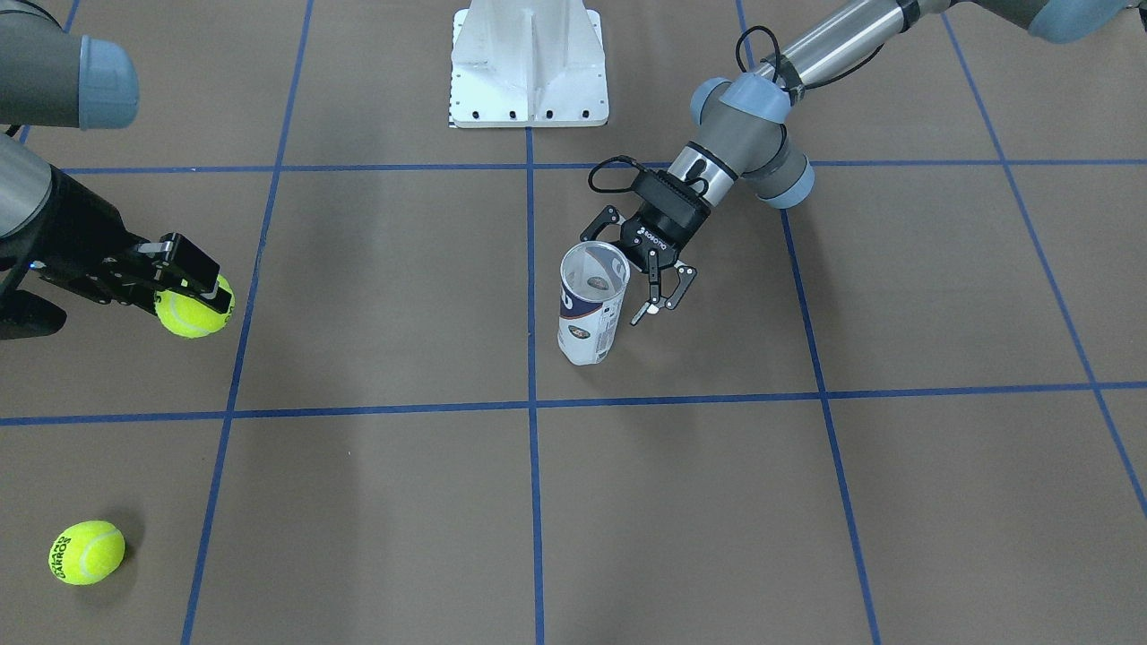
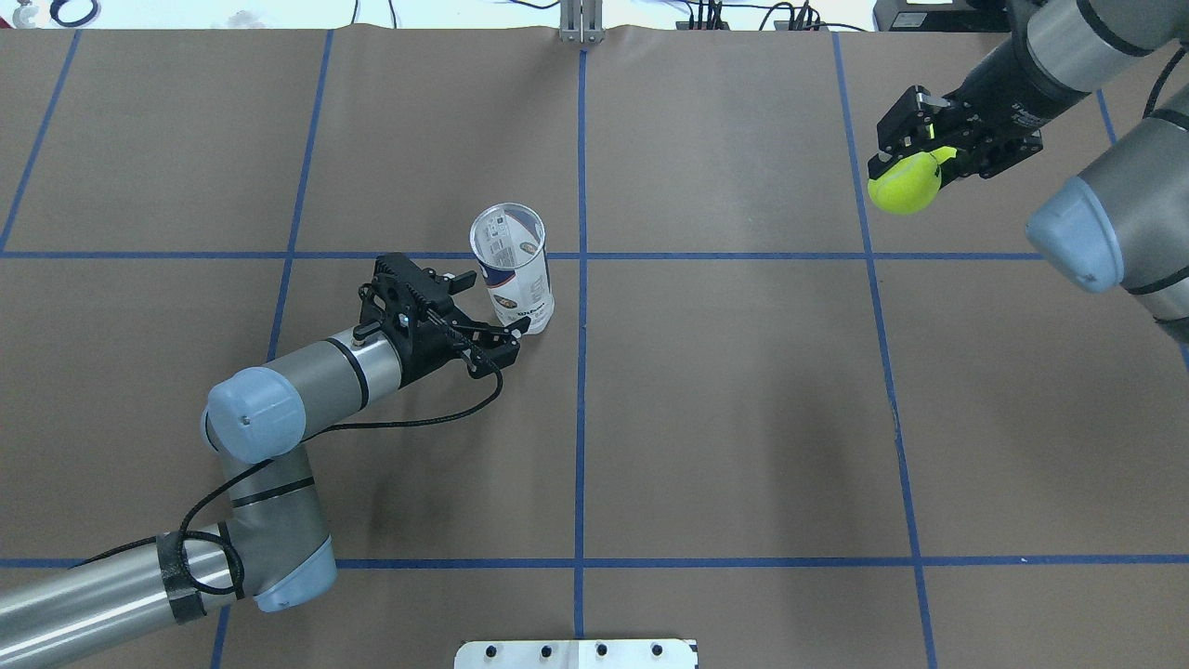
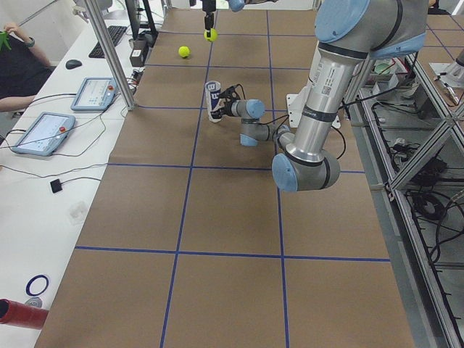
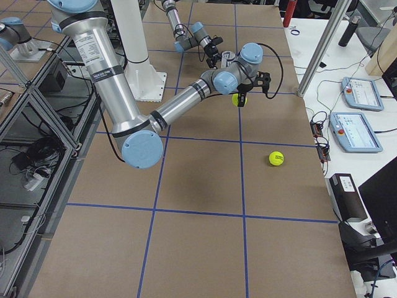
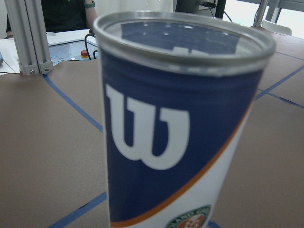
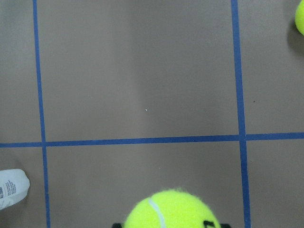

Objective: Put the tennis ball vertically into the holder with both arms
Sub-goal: 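Lift the ball with the right gripper while the left gripper grasps the can's side, then carry the ball with the right gripper over the can's opening, then lower the ball into the can and open the right gripper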

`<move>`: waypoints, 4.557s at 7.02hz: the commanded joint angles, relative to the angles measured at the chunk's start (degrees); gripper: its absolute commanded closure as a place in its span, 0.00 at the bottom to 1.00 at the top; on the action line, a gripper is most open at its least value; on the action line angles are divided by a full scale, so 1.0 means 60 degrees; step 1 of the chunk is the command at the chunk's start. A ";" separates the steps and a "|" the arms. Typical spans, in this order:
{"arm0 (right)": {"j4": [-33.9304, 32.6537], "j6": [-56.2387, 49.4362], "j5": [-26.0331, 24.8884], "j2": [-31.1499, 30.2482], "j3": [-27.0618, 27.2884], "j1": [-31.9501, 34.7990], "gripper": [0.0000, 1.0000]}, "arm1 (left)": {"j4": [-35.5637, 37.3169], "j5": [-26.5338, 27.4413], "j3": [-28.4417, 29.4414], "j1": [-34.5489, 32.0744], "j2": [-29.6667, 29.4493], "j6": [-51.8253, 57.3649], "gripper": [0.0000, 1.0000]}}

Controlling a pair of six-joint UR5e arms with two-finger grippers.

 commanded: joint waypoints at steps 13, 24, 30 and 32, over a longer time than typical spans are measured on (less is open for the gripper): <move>-0.0015 0.0567 0.0087 0.0804 0.0025 -0.0307 1.00 | -0.0024 0.0001 0.0929 -0.0143 -0.0933 -0.0067 0.02; 0.0015 0.4320 -0.1860 0.4670 -0.0805 -0.3340 1.00 | -0.0140 0.0001 0.0988 -0.0172 -0.0977 -0.0111 0.33; 0.0644 0.4130 -0.2725 0.5845 -0.3035 -0.3370 1.00 | -0.0141 0.0001 0.0988 -0.0157 -0.0992 -0.0111 0.33; 0.0630 0.4130 -0.2725 0.5801 -0.3037 -0.3516 1.00 | -0.0141 0.0001 0.0988 -0.0172 -0.1007 -0.0111 0.33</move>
